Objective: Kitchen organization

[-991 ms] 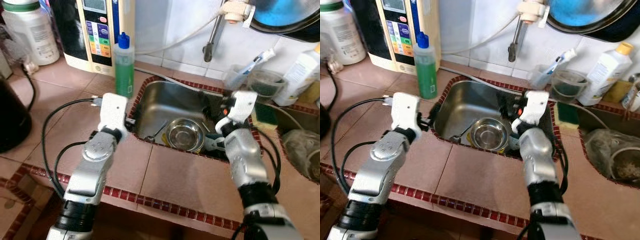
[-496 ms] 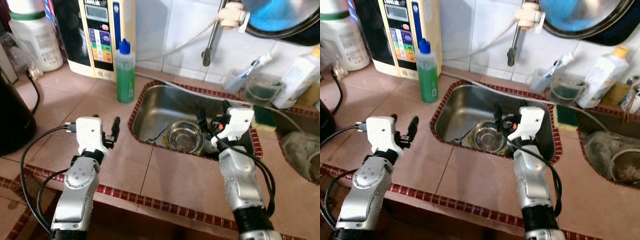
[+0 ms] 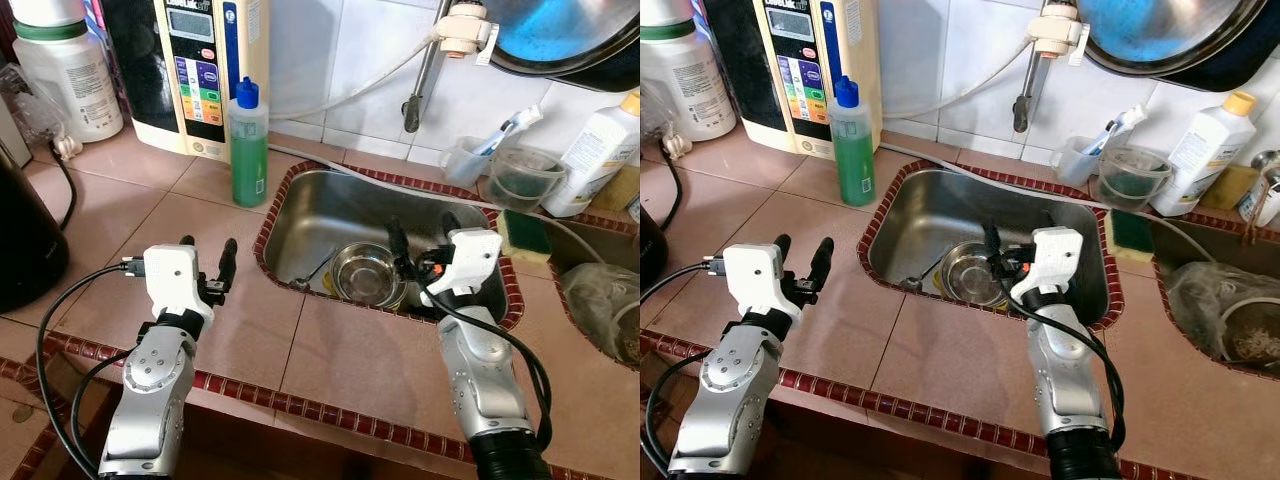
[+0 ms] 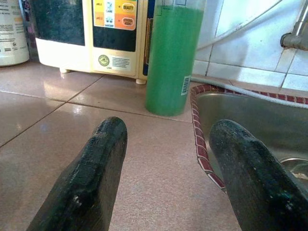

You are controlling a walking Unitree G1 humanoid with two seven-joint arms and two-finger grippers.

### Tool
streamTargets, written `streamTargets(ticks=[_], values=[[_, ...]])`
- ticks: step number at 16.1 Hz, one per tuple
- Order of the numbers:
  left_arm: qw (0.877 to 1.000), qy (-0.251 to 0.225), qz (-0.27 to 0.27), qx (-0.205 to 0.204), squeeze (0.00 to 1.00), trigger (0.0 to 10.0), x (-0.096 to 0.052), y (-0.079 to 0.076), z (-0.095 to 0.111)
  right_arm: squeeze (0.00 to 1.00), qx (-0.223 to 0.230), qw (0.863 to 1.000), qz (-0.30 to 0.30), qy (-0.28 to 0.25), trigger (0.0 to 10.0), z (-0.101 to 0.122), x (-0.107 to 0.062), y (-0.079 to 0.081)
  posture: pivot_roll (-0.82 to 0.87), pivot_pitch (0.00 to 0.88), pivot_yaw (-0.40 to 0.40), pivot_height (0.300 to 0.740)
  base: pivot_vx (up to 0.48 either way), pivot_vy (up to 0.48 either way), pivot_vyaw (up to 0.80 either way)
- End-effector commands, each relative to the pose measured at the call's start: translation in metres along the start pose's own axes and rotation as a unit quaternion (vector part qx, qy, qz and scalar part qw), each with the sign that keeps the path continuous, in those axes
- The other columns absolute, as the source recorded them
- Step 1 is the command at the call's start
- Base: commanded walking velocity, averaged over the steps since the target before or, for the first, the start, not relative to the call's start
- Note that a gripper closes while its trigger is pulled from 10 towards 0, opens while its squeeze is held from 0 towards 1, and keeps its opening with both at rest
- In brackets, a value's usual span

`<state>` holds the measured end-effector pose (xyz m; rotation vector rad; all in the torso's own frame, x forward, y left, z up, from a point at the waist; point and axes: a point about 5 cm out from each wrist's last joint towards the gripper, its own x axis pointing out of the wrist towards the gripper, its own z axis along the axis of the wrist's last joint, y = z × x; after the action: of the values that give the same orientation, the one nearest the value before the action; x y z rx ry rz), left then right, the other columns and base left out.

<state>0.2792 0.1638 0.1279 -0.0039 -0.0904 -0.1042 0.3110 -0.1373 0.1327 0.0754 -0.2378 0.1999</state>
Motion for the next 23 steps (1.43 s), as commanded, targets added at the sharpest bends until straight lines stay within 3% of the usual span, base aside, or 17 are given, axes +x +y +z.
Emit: streamTargets(ticks=[1,7,23], values=[[1.000,-0.006,-0.017,0.005,0.00,10.0,0.0000,-0.0053,0.0027,0.00,-0.005,1.000,-0.004,-0.009,10.0,0.0065,0.0029,-0.0025,0.04,0.000,-0.092,0.740,0.000,0.000,0.00],[0.999,0.008,-0.030,0.023,0.00,10.0,-0.0002,-0.0076,-0.0017,0.00,-0.002,1.000,0.001,-0.006,10.0,0.0058,0.0044,0.0009,0.04,0.000,-0.096,0.740,-0.169,0.000,0.00],[0.999,0.013,-0.035,0.021,0.00,10.0,0.0010,-0.0127,-0.0017,0.00,-0.007,1.000,0.007,0.001,10.0,0.0042,0.0030,0.0027,0.04,0.000,-0.103,0.740,-0.241,0.000,0.00]])
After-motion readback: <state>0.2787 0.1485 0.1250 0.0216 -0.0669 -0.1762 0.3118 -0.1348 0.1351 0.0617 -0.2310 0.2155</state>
